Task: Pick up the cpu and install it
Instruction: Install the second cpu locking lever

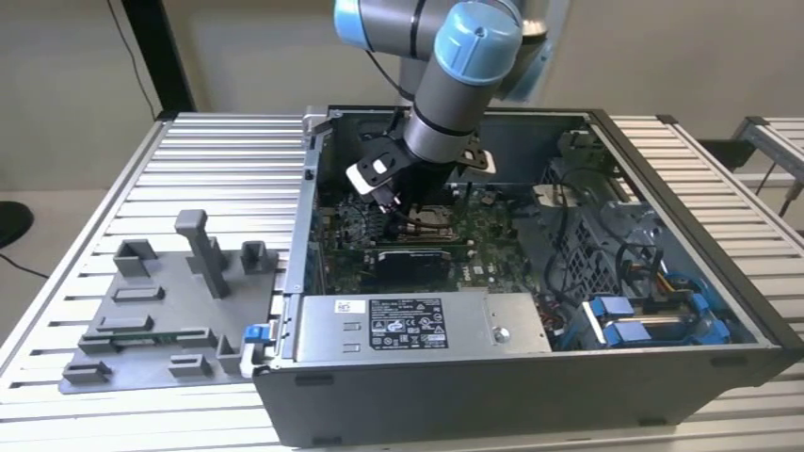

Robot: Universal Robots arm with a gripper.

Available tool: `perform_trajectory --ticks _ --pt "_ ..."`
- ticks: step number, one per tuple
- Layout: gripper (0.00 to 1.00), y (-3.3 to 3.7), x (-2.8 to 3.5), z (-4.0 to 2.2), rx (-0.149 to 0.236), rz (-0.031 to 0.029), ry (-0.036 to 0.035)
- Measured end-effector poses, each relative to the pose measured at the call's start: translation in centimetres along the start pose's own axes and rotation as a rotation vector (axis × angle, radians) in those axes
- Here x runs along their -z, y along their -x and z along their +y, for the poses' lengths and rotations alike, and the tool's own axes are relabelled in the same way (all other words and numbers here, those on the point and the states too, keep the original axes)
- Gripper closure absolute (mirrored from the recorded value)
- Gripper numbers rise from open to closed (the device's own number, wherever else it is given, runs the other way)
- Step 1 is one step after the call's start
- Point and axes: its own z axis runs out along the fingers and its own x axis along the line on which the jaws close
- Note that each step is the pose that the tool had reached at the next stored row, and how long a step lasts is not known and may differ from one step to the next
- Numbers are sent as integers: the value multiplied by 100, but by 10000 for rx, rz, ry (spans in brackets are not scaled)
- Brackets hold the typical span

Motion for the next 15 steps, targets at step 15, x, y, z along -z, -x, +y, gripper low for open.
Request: perform_trajectory --ticks 15 --pt "100 -5 10 12 -12 16 -153"
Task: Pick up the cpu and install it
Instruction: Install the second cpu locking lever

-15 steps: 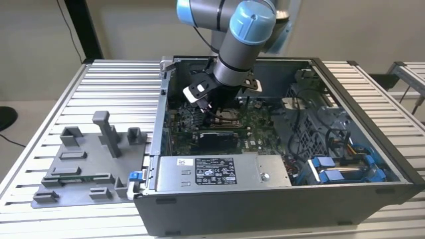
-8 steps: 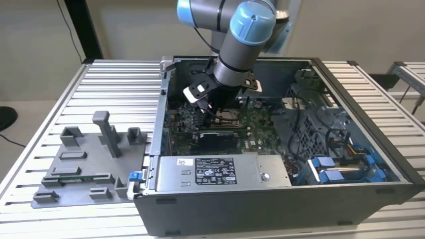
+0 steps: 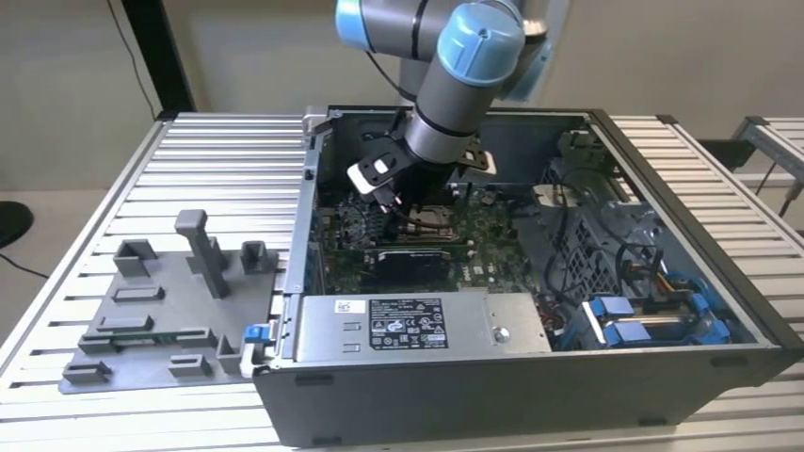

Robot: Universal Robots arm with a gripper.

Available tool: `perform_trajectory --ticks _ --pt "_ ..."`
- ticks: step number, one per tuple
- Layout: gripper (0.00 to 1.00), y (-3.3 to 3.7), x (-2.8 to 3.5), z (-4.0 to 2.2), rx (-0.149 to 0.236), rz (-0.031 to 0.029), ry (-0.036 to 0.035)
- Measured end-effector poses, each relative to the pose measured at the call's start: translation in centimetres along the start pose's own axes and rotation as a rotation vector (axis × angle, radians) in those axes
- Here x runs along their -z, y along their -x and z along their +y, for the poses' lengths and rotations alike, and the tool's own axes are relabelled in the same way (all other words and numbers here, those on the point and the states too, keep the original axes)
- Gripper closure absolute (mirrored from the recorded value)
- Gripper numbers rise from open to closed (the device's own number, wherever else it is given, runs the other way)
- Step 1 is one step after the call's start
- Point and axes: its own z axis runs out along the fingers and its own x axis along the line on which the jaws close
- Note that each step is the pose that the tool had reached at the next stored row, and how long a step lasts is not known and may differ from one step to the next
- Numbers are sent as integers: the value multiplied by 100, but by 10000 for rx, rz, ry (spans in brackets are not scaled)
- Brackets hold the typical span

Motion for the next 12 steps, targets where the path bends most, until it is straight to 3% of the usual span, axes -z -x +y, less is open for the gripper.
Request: perform_trajectory --ticks 3,12 --pt "100 8 15 -4 -9 -7 -62" --pt "100 11 9 10 -11 -11 -68"
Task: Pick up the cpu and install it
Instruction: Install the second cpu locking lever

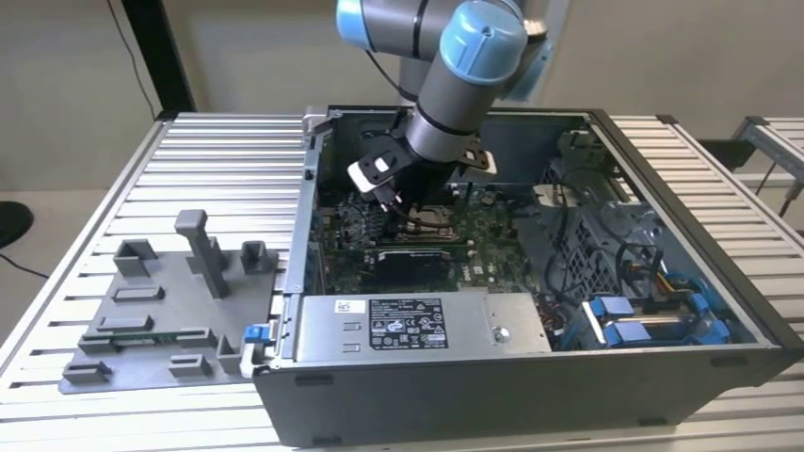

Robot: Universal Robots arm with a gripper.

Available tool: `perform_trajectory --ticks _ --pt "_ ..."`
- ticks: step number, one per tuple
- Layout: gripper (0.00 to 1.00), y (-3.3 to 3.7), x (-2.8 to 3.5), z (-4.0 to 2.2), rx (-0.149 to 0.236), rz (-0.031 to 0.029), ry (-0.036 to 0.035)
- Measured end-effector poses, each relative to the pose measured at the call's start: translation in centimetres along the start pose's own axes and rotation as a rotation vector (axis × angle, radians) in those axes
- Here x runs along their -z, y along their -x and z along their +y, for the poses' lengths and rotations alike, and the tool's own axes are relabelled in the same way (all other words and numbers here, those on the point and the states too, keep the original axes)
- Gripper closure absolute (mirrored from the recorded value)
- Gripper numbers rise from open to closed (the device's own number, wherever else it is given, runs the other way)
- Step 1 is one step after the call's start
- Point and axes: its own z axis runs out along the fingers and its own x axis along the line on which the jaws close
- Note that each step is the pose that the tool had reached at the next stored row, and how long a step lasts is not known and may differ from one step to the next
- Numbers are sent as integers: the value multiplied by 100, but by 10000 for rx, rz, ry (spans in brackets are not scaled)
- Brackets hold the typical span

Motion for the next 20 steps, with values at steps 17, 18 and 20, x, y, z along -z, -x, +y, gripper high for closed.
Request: perform_trajectory --ticks 17,18,20 --pt "100 73 9 97 -28 6 -285" --pt "100 75 34 90 -35 -6 -312" --pt "100 68 98 71 -37 1 -340"
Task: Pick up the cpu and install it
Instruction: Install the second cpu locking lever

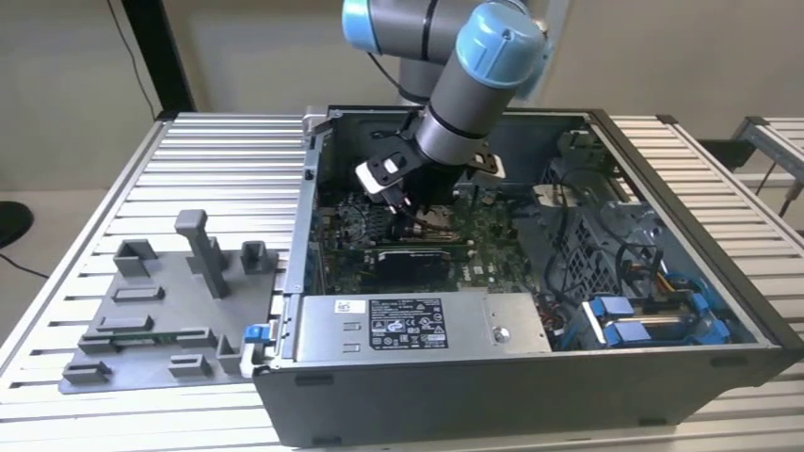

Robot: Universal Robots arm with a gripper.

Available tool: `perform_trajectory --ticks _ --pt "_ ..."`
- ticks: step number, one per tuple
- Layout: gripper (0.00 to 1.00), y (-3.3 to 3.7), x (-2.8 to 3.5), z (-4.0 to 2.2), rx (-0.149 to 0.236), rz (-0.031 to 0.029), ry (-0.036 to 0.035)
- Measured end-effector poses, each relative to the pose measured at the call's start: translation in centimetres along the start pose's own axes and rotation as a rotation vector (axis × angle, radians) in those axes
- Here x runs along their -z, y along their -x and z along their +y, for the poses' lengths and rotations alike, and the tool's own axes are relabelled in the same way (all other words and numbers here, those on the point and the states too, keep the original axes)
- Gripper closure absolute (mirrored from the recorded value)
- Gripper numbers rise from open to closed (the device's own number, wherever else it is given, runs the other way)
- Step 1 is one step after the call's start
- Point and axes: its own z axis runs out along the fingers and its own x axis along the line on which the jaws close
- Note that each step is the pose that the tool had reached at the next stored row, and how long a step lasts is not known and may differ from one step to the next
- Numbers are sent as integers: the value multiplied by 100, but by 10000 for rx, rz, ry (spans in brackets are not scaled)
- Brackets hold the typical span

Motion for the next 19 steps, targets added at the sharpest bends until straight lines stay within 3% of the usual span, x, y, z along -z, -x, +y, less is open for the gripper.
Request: perform_trajectory --ticks 10,14,16,19 --pt "100 -44 398 -121 4 0 26" --pt "100 -53 476 -138 14 -1 118" --pt "100 -54 488 -125 29 -2 266" --pt "100 -56 500 -82 83 -1 752"
